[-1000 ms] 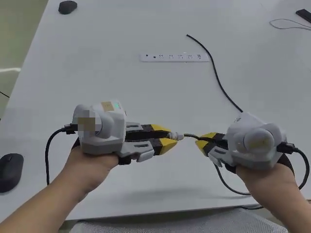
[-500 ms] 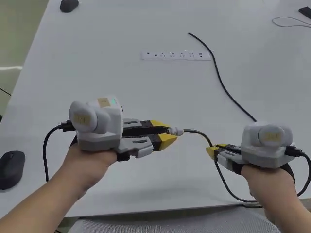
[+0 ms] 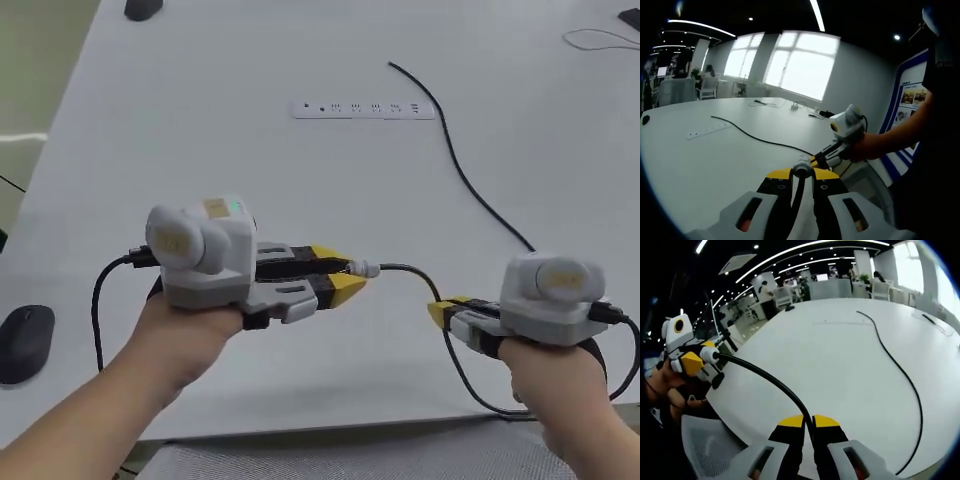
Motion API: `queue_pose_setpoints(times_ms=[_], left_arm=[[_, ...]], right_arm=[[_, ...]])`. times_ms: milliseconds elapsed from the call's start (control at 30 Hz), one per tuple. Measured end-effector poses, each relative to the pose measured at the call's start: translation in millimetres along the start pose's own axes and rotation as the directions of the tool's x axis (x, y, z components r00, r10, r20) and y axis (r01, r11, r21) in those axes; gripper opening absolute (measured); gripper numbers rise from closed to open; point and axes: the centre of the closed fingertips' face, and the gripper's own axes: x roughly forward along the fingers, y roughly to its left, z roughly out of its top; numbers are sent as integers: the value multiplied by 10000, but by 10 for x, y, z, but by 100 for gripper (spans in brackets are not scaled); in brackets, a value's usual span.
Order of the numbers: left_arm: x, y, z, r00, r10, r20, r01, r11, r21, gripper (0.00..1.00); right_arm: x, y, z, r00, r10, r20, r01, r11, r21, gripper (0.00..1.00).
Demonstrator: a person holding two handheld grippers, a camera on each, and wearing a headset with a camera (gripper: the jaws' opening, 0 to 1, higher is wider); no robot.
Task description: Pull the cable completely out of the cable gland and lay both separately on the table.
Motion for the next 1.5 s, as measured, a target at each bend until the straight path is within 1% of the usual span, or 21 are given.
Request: queue_pose_setpoints(times_ms=[100, 167, 267, 400, 467, 567, 633, 700, 733, 800, 867, 900, 967, 1033, 1067, 1133, 1167, 1233, 1267, 1300, 1500], left_arm=[[-4, 1, -4, 10000, 9, -21, -9, 10000, -5, 15], [-5, 2, -6, 10000, 25, -24, -25, 10000, -8, 15], [-4, 1, -12, 9999, 108, -31, -108, 9999, -44, 15], [-12, -10, -4, 9999, 127, 28, -127, 9999, -100, 15], [-21, -5, -7, 9999, 146, 22, -146, 9999, -87, 15], [-38, 7, -28, 9997, 224, -58, -224, 9997, -107, 15], [-50, 7, -31, 9997, 235, -53, -236, 9996, -157, 15], [-58, -7, -32, 9997, 259, -51, -260, 9995, -154, 15], [-61, -10, -31, 9996, 261, -45, -262, 9995, -155, 15], [-65, -12, -34, 9997, 252, -36, -253, 9995, -195, 15], [-59, -16, -58, 9997, 248, -44, -249, 9994, -259, 15], [-58, -16, -64, 9996, 259, -55, -260, 9993, -265, 15], [-59, -22, -71, 9997, 256, -58, -257, 9993, -284, 15], [-60, -32, -67, 9997, 239, -53, -240, 9993, -293, 15], [-62, -38, -66, 9997, 246, -60, -247, 9993, -282, 15], [-64, -36, -61, 9997, 260, -42, -262, 9993, -282, 15], [-64, -37, -57, 9997, 256, -26, -256, 9992, -303, 15], [-63, -50, -45, 9998, 215, -13, -215, 9993, -310, 15], [-60, -53, -46, 9998, 204, -35, -204, 9994, -294, 15], [-58, -61, -48, 9998, 171, -77, -173, 9994, -284, 15], [-50, -79, -38, 9998, 144, -108, -146, 9996, -238, 15]], right_arm=[[-27, -15, -2, 10000, -66, 42, 67, 9999, -102, 2], [-27, -2, -33, 9999, 35, -109, -37, 9999, -165, 2], [-47, -11, -41, 10000, -58, -27, 56, 9985, -547, 2], [-75, 25, -41, 10000, 26, -85, -33, 9964, -847, 3], [-107, 42, -12, 10000, -5, -23, 2, 9943, -1063, 5], [-158, 90, 51, 9998, 159, 78, -149, 9933, -1143, 11], [-211, 148, 119, 9995, 266, 158, -235, 9850, -1711, 14], [-275, 243, 220, 9987, 402, 309, -315, 9691, -2446, 16], [-308, 316, 280, 9980, 497, 379, -360, 9527, -3019, 17], [-334, 418, 333, 9974, 640, 325, -478, 9301, -3642, 18], [-333, 542, 379, 9962, 842, 220, -655, 8917, -4479, 18], [-323, 646, 420, 9934, 1117, 276, -830, 8615, -5009, 19], [-315, 749, 460, 9921, 1233, 245, -876, 8181, -5683, 22], [-305, 845, 523, 9904, 1323, 407, -781, 7766, -6251, 21], [-300, 889, 527, 9895, 1400, 347, -864, 7683, -6342, 19], [-289, 964, 553, 9885, 1462, 386, -870, 7585, -6458, 18], [-272, 1006, 545, 9880, 1517, 285, -957, 7471, -6578, 18], [-255, 1029, 542, 9893, 1445, 194, -906, 7136, -6947, 17], [-253, 1031, 547, 9901, 1389, 190, -858, 7074, -7016, 16], [-255, 1045, 569, 9896, 1417, 262, -796, 6894, -7200, 14], [-253, 1093, 606, 9856, 1666, 284, -898, 6587, -7470, 11]])
